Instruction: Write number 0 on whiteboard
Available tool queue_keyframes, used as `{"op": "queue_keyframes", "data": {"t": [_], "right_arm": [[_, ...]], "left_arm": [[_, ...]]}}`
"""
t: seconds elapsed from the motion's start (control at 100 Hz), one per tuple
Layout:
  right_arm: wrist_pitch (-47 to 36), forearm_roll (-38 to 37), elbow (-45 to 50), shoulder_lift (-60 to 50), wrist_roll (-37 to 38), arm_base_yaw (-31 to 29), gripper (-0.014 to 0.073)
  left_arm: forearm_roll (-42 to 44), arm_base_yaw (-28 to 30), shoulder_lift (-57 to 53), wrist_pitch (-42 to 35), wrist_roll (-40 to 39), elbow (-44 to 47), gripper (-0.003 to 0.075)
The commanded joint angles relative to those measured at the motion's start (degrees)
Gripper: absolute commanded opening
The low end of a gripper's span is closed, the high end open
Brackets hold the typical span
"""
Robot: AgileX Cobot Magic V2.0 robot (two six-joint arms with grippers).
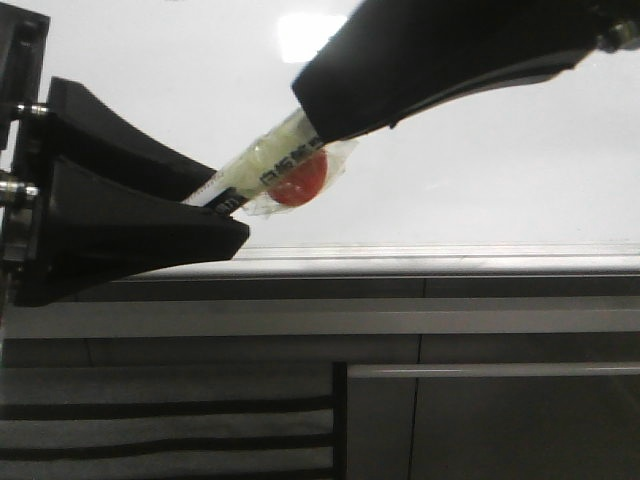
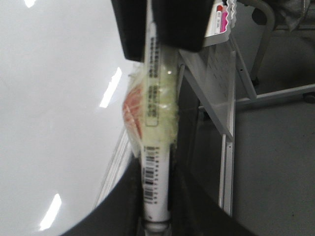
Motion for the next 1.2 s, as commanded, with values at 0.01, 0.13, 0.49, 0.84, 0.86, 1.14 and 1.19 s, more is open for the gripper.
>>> {"op": "queue_keyframes", "data": {"t": [0.01, 0.13, 0.49, 0.84, 0.86, 1.14, 1.19], "right_arm": [[0.84, 3.51, -1.88, 0.21, -0.66, 0.25, -0.0067], [0.71, 3.51, -1.88, 0.35, -0.66, 0.25, -0.0067], [1.71, 3.91, -1.88, 0.35, -0.66, 0.25, -0.0068], [0.04, 3.91, -1.88, 0.35, -0.66, 0.25, -0.0068], [-0.29, 3.91, -1.88, 0.35, -0.66, 0.25, -0.0068], [-7.48, 4.59, -1.88, 0.45, -0.66, 0.25, -0.0068], [-8.55, 5.47, -1.88, 0.45, -0.66, 0.25, -0.0068]], "left_arm": [[-4.95, -0.52, -1.21, -4.37, 0.0, -1.47, -0.0019], [-7.23, -0.52, -1.21, -4.37, 0.0, -1.47, 0.0048], [-9.03, -0.52, -1.5, -4.37, 0.0, -1.47, 0.0527], [-8.49, -0.52, -17.75, 10.08, 0.0, -1.47, 0.0502], [-8.49, -0.52, -19.34, 10.83, 0.0, -1.47, 0.0502], [-22.15, 1.6, -39.57, 14.07, 0.0, -1.47, 0.0229], [-25.42, 2.64, -42.0, 14.07, 0.0, -1.47, 0.0089]]}}
